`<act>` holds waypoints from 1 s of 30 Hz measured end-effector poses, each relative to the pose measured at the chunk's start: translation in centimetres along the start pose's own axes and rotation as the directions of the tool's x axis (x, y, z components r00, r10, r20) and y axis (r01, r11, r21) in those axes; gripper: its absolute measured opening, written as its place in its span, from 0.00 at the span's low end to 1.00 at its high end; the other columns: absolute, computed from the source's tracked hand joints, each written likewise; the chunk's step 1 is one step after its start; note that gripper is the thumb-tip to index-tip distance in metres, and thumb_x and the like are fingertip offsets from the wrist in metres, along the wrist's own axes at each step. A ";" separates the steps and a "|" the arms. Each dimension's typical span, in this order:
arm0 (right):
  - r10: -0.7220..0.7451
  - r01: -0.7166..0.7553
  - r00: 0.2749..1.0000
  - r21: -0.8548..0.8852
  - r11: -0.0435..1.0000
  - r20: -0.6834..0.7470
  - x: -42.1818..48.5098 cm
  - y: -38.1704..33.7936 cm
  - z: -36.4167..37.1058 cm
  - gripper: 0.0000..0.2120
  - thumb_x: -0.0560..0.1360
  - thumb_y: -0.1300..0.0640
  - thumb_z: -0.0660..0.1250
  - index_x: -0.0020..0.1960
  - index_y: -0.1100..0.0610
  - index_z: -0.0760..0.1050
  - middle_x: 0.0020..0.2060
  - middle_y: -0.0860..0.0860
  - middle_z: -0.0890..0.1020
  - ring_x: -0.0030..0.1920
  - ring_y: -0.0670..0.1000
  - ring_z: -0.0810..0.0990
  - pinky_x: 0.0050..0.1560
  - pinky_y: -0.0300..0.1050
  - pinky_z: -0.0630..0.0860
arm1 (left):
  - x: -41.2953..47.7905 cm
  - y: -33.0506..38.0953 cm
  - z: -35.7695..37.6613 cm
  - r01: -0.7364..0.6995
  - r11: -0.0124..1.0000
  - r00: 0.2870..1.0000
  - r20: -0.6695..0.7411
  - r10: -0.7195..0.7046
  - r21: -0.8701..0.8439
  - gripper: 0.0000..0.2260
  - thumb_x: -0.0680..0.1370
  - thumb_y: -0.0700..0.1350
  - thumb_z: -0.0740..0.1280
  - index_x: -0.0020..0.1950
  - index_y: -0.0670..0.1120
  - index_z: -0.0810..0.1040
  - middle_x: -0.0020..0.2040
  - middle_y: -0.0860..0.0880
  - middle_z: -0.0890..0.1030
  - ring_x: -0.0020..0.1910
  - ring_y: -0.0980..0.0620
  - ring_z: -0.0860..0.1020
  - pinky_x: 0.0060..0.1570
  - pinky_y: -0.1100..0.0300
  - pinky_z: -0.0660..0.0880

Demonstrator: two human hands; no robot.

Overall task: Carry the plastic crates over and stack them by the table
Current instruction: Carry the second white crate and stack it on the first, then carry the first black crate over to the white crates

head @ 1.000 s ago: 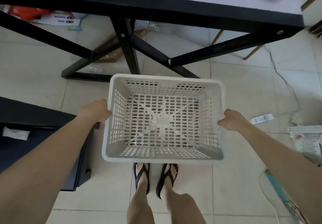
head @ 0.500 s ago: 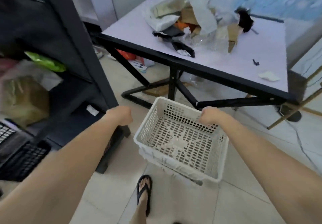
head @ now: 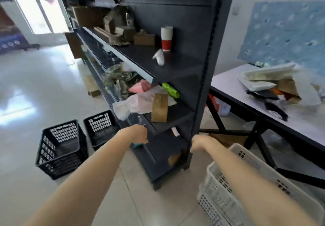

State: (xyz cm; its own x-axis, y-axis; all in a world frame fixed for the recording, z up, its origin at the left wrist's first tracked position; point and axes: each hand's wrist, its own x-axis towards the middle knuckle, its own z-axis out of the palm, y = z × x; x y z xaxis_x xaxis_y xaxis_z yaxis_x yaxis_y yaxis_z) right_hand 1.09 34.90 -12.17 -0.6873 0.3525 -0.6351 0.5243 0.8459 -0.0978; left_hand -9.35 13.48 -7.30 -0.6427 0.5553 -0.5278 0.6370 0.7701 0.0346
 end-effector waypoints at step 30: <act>-0.660 0.602 0.747 -0.341 0.722 -0.078 18.8 -81.9 -5.9 0.17 0.75 0.55 0.61 0.63 0.55 0.71 0.60 0.56 0.76 0.59 0.59 0.76 0.60 0.54 0.75 | -8.8 -74.7 3.2 0.585 0.681 0.717 -0.110 -0.688 -0.441 0.18 0.78 0.50 0.64 0.67 0.49 0.71 0.66 0.47 0.72 0.64 0.44 0.73 0.63 0.49 0.72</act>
State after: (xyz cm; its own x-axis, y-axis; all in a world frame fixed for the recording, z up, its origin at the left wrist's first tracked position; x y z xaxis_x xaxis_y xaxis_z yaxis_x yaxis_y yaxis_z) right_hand -57.73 -25.36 -11.63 -0.8988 -0.2639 -0.3501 -0.2068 0.9593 -0.1923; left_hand -49.93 -49.92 -7.99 -0.9462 -0.0967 -0.3089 -0.1301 0.9875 0.0894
